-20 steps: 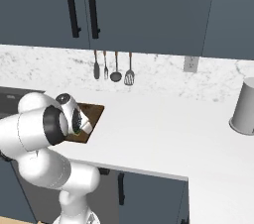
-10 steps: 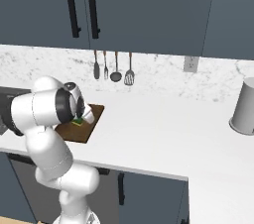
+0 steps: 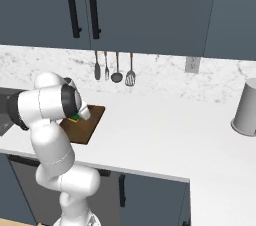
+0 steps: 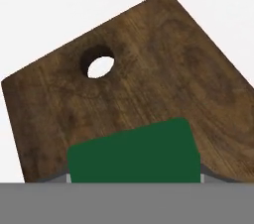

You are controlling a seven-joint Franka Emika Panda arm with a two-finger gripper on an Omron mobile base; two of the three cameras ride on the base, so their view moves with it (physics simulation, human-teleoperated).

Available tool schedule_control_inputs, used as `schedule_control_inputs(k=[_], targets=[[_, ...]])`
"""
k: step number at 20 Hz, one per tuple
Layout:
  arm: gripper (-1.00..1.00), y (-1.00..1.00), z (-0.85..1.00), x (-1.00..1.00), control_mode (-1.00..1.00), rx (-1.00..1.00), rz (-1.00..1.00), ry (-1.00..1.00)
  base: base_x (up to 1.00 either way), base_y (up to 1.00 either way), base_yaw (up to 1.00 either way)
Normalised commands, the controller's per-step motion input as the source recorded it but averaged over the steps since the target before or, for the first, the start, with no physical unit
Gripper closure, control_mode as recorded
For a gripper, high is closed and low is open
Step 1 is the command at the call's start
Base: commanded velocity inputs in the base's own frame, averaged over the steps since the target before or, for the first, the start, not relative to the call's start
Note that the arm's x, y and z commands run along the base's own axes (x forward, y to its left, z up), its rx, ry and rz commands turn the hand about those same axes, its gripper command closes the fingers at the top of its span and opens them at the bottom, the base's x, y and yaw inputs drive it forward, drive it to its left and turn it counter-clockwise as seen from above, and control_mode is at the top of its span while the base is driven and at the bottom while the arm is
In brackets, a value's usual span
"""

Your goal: Pick up the sponge from the counter and clean the cutting board by briefly scrubbing or pressing down on the cutting board. Once finished, release the sponge.

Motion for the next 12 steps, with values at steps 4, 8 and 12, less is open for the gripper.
schedule_control_inputs(k=[4, 8, 12], targets=[[1.00, 0.11, 0.00, -0.47, -1.00, 0.00, -0.02, 0.03, 0.00, 0.00, 0.00], [1.00, 0.00, 0.00, -0.69, -1.00, 0.00, -0.02, 0.03, 0.00, 0.00, 0.00], [1.00, 0.00, 0.00, -0.78, -1.00, 0.00, -0.02, 0.02, 0.00, 0.00, 0.00]])
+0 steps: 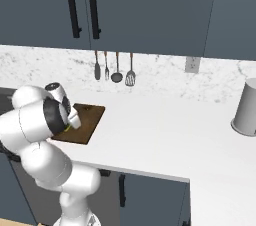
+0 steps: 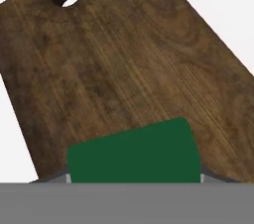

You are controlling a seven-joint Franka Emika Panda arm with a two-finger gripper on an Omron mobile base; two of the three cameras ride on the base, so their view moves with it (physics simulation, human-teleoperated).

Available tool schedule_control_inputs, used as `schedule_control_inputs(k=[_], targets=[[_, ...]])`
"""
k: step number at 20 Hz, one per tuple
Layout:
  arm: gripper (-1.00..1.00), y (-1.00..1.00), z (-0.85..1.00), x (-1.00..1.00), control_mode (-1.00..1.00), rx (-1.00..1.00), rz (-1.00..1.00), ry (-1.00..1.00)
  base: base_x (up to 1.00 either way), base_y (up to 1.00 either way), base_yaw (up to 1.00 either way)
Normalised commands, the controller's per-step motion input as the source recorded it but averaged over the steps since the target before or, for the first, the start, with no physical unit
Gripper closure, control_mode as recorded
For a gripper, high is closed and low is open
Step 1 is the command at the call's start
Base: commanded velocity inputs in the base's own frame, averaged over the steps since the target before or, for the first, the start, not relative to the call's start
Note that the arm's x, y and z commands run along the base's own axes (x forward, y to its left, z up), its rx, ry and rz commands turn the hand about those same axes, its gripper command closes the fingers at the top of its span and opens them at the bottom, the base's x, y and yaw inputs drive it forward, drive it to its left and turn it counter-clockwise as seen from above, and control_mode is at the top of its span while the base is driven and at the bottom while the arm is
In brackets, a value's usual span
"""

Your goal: Pick up the sponge from the counter and clean the cutting board by briefly scrubbing or pressing down on the cutting board. Once finished, release the sponge.

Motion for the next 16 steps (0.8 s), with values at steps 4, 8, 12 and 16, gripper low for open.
schedule_control_inputs(k=[4, 8, 12, 16], targets=[[1.00, 0.01, 0.00, -0.65, -1.00, 0.00, -0.01, 0.02, 0.00, 0.00, 0.00], [1.00, 0.06, 0.00, -0.33, -1.00, 0.00, 0.00, 0.01, 0.00, 0.00, 0.00], [1.00, 0.01, 0.00, 0.17, -1.00, 0.00, -0.01, 0.00, 0.00, 0.00, 0.00], [1.00, 0.01, 0.00, 0.55, -1.00, -0.01, -0.05, 0.00, 0.00, 0.00, 0.00]])
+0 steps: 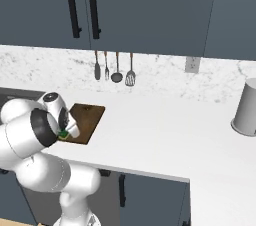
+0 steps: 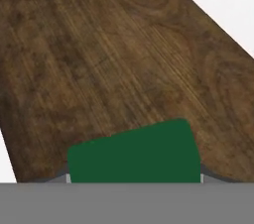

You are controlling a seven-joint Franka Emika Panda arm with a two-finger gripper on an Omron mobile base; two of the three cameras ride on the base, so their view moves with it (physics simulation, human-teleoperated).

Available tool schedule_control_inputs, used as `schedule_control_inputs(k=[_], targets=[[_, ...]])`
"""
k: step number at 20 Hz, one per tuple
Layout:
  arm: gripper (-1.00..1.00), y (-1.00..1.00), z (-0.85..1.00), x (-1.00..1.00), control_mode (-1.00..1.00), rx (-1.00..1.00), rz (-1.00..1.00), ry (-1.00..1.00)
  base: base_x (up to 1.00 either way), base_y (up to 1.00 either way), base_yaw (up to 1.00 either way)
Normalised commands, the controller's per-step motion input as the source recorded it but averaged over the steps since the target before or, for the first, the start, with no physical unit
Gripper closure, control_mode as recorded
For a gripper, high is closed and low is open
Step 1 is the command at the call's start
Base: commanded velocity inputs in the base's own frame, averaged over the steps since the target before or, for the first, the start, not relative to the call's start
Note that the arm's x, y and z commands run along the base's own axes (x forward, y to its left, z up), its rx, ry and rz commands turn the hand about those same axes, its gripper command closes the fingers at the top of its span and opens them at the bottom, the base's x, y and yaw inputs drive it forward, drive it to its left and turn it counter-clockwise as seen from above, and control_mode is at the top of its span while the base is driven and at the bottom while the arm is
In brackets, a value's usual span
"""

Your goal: Pick up the sponge from the counter and clean the cutting board by briefly scrubbing or pressing down on the cutting board. Once finished, release the sponge.

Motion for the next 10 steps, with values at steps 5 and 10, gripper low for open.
schedule_control_inputs(k=[5, 10], targets=[[1.00, 0.03, 0.00, 0.57, -1.00, -0.02, -0.07, -0.01, 0.00, 0.00, 0.00], [1.00, 0.07, 0.01, 0.58, -1.00, -0.02, -0.08, -0.02, 0.00, 0.00, 0.00]])
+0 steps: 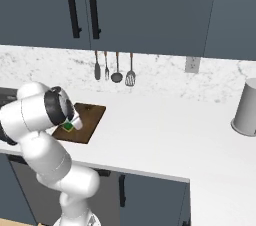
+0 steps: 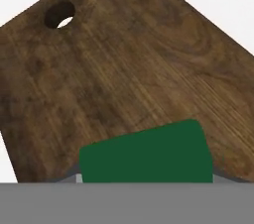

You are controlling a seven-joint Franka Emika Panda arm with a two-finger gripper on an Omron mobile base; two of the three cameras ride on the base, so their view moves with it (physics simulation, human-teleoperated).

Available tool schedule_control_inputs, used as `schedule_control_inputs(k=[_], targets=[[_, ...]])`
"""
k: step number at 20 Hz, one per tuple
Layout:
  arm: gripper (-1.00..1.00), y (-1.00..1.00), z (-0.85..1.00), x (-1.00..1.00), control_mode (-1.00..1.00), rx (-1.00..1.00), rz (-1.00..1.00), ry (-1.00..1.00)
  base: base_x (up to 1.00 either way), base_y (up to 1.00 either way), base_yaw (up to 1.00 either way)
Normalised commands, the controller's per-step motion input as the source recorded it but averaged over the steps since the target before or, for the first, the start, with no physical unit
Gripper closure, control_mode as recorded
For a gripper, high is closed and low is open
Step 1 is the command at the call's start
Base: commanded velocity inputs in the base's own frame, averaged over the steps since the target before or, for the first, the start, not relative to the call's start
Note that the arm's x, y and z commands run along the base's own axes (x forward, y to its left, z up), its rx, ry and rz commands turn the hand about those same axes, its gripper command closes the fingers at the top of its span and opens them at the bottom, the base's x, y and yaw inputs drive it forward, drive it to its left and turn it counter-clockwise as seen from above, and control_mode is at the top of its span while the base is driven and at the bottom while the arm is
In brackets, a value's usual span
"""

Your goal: Pick up the sponge from the counter and clean the cutting board by briefly scrubbing or pressing down on the cutting board. Once finished, release the sponge.

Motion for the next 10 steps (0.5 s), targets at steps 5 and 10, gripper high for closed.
schedule_control_inputs(k=[5, 10], targets=[[1.00, 0.01, 0.01, 0.53, -1.00, -0.01, -0.07, 0.00, 0.00, 0.00, 0.00], [1.00, 0.00, 0.00, 0.42, -1.00, -0.02, -0.06, -0.02, 0.00, 0.00, 0.00]])
